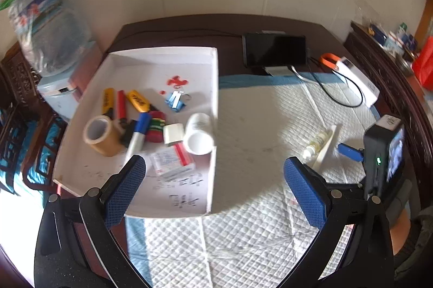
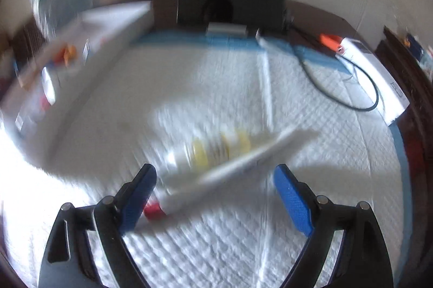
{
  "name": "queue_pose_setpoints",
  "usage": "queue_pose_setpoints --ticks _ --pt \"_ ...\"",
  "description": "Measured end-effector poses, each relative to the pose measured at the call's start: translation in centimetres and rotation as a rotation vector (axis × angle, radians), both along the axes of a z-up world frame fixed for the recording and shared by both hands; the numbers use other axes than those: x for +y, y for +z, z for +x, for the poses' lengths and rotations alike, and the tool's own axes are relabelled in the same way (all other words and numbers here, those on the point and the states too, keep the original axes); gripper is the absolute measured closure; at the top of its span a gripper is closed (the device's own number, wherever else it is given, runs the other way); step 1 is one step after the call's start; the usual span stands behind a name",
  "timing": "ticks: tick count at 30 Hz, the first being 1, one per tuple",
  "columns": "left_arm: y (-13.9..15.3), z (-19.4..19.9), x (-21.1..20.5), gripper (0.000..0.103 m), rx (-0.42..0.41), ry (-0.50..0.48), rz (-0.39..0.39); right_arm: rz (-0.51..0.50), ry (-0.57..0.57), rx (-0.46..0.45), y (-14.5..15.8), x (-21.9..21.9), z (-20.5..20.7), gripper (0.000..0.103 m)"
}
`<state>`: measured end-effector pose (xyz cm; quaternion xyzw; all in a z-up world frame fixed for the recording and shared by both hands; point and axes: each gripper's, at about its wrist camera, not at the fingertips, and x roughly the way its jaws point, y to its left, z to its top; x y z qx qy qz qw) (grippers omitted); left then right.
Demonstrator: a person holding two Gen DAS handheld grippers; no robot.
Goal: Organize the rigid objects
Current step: 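Grasp the yellow dropper bottle with the left gripper while the right gripper grasps the white-and-red marker, then carry the dropper bottle and white marker into the tray and release both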
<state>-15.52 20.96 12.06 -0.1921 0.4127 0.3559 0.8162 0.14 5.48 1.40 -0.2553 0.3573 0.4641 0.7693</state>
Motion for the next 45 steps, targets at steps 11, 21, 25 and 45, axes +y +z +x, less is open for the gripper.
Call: queue_pose_setpoints --ticks 11,21,25,45 --pt "-5.8 10.6 -1.3 0.000 0.076 -0.325 -0.094 0.000 -0.140 0.117 -0.5 -10.1 7.2 0.013" --pt "-9.3 15.7 -3.2 0.049 0.171 -0.528 -0.104 0.012 0.001 0.087 0.5 -6.6 5.2 0.053" --pt "-10.1 16.7 -4.0 0.048 0.193 -0.579 -0.097 -0.014 0.034 0.039 0.3 -5.5 4.8 0.053" --pt "3.0 9.8 -2.4 0.084 -0.150 -0.383 -0.007 0.351 -0.006 0.262 11.7 -10.1 6.0 0.093"
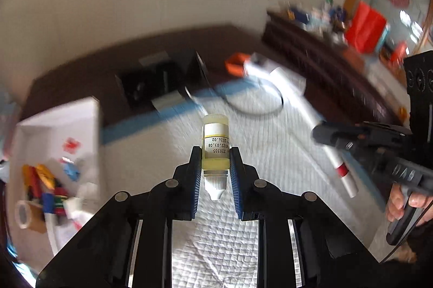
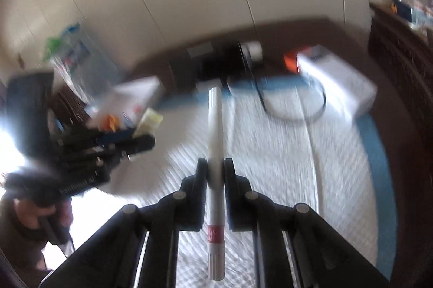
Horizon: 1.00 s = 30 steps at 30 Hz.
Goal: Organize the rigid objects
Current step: 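Carry the dropper bottle and white marker into the tray and release both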
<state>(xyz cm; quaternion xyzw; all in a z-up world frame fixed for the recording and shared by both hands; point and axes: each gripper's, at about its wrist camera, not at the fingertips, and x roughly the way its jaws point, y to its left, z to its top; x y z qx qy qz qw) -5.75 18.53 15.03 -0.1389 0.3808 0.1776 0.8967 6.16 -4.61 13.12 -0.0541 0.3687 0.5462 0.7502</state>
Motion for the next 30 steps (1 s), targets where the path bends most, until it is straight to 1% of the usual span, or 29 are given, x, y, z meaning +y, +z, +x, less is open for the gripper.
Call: queue_pose_setpoints --ticks 3,4,6,7,8,10,11,12,13,15,17,20,23,27,30 --pt "5.5 -2.7 1.1 0.084 -0.089 0.083 0.076 0.131 0.003 -0.033 5.3 -0.7 -0.7 0.093" --pt "8.6 -4.8 1.7 0.084 -0.140 0.131 0.112 0.172 0.007 -0.044 7.0 -0.6 -0.7 0.093" --pt "13.3 -8.5 2.6 0.084 -0.221 0.205 0.178 0.286 0.023 -0.085 11.5 -1.5 -1.7 0.093" --pt "14.7 -9.6 2.9 0.084 -0.245 0.231 0.203 0.322 0.035 -0.100 12.7 -1.7 -2.1 0.093" --pt "16.8 -11.8 3.1 0.084 -0.280 0.272 0.239 0.378 0.056 -0.131 14.6 -2.0 -2.7 0.093" --pt "19.8 -15.7 3.5 0.084 -0.327 0.353 0.295 0.471 0.070 -0.185 17.6 -2.5 -3.8 0.093" --pt "20.4 -16.9 3.6 0.083 -0.335 0.382 0.313 0.498 0.077 -0.192 18.4 -2.5 -4.2 0.093" --pt "20.7 -18.4 3.8 0.083 -0.331 0.421 0.335 0.530 0.087 -0.194 19.2 -2.5 -4.8 0.093" --pt "20.7 -19.3 3.9 0.083 -0.325 0.443 0.342 0.543 0.095 -0.191 19.5 -2.3 -5.1 0.093" --pt "19.8 -21.5 4.4 0.083 -0.315 0.497 0.325 0.562 0.132 -0.167 19.7 -1.1 -6.3 0.093" --pt "18.9 -23.6 4.9 0.083 -0.292 0.553 0.314 0.568 0.156 -0.139 19.5 0.1 -7.1 0.093" --pt "18.1 -25.8 5.3 0.083 -0.262 0.614 0.327 0.559 0.203 -0.099 19.2 2.4 -8.7 0.093" --pt "17.4 -27.2 5.4 0.083 -0.270 0.647 0.324 0.540 0.250 -0.087 18.9 4.3 -10.6 0.093" --pt "16.2 -28.9 5.7 0.083 -0.255 0.671 0.311 0.516 0.297 -0.069 18.3 6.6 -12.8 0.093" --pt "15.9 -29.9 5.8 0.083 -0.255 0.675 0.306 0.510 0.317 -0.066 18.2 7.4 -13.5 0.093"
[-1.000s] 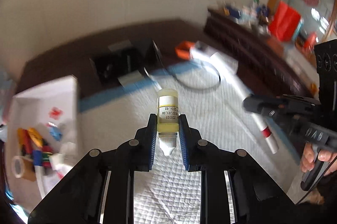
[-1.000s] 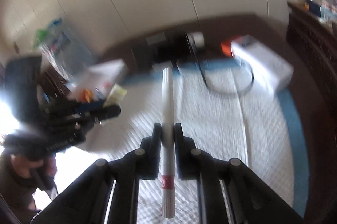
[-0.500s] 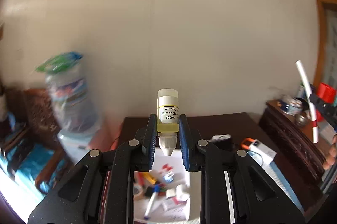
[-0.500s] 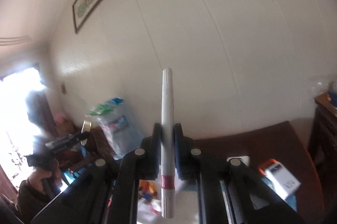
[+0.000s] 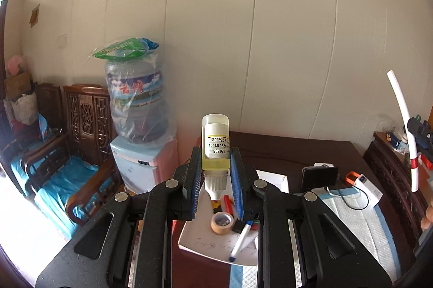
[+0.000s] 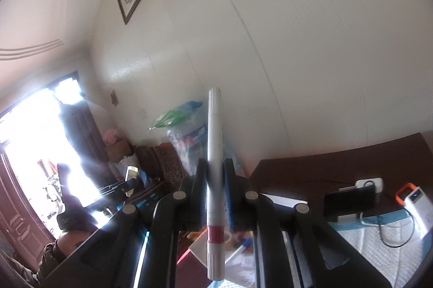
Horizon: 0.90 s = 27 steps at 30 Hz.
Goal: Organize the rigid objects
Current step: 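Carry the dropper bottle and white marker into the tray and release both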
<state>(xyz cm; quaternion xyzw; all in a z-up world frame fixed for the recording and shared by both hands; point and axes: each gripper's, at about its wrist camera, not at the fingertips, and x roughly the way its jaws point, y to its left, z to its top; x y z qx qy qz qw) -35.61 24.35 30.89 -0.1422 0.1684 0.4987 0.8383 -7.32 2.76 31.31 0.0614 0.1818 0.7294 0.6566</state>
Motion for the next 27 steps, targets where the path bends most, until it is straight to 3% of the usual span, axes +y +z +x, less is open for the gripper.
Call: queue_pose_setpoints --ticks 10,27 --pt "0.3 -0.7 0.5 0.083 0.001 -0.009 0.001 -0.021 0.035 0.000 -0.6 1.6 -1.3 0.093" --pt "-1.7 0.4 3.6 0.083 0.011 -0.061 -0.054 -0.117 0.049 0.017 -2.7 3.7 -2.4 0.093"
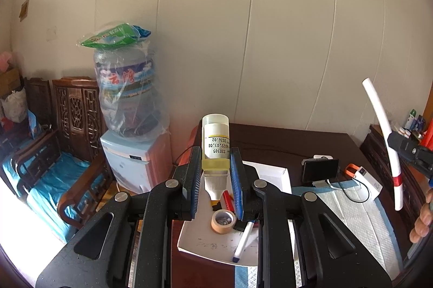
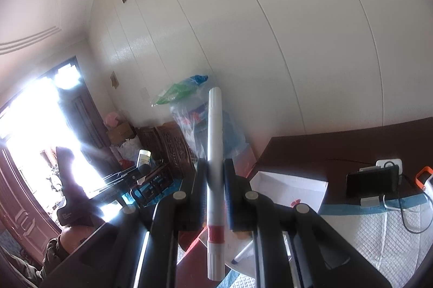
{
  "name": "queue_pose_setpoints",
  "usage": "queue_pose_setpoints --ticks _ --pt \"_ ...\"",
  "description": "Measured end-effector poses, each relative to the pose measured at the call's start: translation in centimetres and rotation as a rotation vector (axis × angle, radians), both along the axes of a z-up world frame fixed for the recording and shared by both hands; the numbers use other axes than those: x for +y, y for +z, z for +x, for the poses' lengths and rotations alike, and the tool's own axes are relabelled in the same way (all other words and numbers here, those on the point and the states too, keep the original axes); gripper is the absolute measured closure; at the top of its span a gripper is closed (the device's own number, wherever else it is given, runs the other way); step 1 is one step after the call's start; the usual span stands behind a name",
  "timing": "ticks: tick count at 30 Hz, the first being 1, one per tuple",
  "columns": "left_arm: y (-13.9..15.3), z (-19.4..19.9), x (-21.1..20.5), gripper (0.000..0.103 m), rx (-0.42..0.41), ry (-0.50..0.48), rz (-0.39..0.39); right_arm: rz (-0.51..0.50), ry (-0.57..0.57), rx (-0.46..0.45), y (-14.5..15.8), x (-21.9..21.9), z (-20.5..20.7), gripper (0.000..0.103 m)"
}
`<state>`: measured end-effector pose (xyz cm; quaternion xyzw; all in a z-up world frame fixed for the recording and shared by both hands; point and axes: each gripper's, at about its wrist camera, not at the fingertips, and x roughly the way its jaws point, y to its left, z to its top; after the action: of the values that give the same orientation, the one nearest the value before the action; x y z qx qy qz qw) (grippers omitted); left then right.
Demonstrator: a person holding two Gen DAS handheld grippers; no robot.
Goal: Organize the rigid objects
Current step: 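Carry the dropper bottle and white marker into the tray and release both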
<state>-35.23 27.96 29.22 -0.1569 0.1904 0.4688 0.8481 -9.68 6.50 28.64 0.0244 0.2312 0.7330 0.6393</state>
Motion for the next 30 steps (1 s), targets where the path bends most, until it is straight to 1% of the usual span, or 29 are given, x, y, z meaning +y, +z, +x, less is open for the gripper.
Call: queue_pose_setpoints --ticks 11,30 --pt "-2.8 1.9 2.6 0.083 0.028 -0.028 -0.063 -0.094 0.017 0.032 -2.4 2.6 -0.4 0.093" --pt "-10.0 5.9 8.4 0.083 0.091 -0.090 -0.221 -0.314 0.005 0.144 -9.2 8.9 1.6 0.093"
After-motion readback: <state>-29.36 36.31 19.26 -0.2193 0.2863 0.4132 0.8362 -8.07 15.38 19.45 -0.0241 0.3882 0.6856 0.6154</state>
